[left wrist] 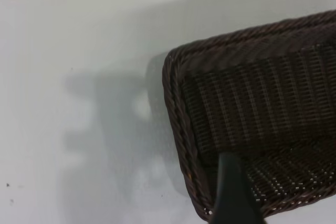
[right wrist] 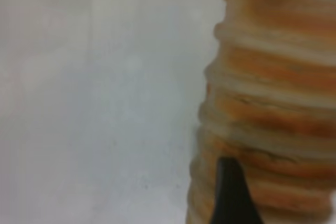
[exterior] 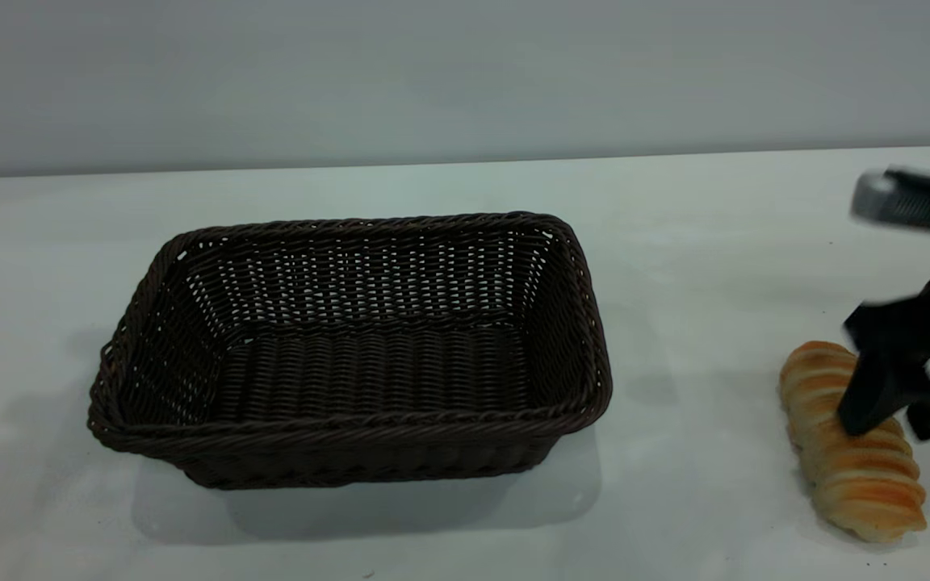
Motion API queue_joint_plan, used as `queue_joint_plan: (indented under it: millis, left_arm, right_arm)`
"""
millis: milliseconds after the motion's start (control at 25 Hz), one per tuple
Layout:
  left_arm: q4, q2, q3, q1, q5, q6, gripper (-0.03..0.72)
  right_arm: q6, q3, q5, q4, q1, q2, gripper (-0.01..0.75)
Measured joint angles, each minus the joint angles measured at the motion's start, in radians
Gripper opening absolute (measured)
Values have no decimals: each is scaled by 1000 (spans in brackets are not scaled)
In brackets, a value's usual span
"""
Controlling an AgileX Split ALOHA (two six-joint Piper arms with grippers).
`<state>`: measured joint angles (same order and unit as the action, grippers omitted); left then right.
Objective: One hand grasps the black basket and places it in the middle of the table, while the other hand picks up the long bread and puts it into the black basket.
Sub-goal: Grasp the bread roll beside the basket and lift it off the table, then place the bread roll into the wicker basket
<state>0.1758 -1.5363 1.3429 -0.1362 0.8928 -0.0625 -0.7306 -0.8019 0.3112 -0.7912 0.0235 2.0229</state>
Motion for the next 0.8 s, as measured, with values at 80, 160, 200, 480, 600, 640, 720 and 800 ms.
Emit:
queue_joint_plan:
  millis: [80,160,200,480,600,640,720,800]
  left_arm:
    - [0,0,0,0,3,0,537]
    - [0,0,0,0,5,0,537]
    - [0,0,0,0,8,0,537]
    - [0,0,0,0,27,-3,537]
    - [0,0,0,0,30,-11,537]
    - [0,0,0,0,30,-14,537]
    - [0,0,0,0,32,-16,537]
    - [0,0,0,0,32,-16,537]
  right_arm:
    - [-16,-2,-34,-27,32,35,429]
    - [-22,-8,-56,-42,57,50,362]
    - [-25,-8,-62,-42,66,52,310]
    - [-26,-14,-18,-51,77,-46,42]
    - [-26,-57,42,-64,80,-144,38]
    - [-25,-81,74,-72,85,-176,37]
    - [-24,-132,140,-104,109,-220,37]
    - [-29,-188,183,-137,161,-243,37]
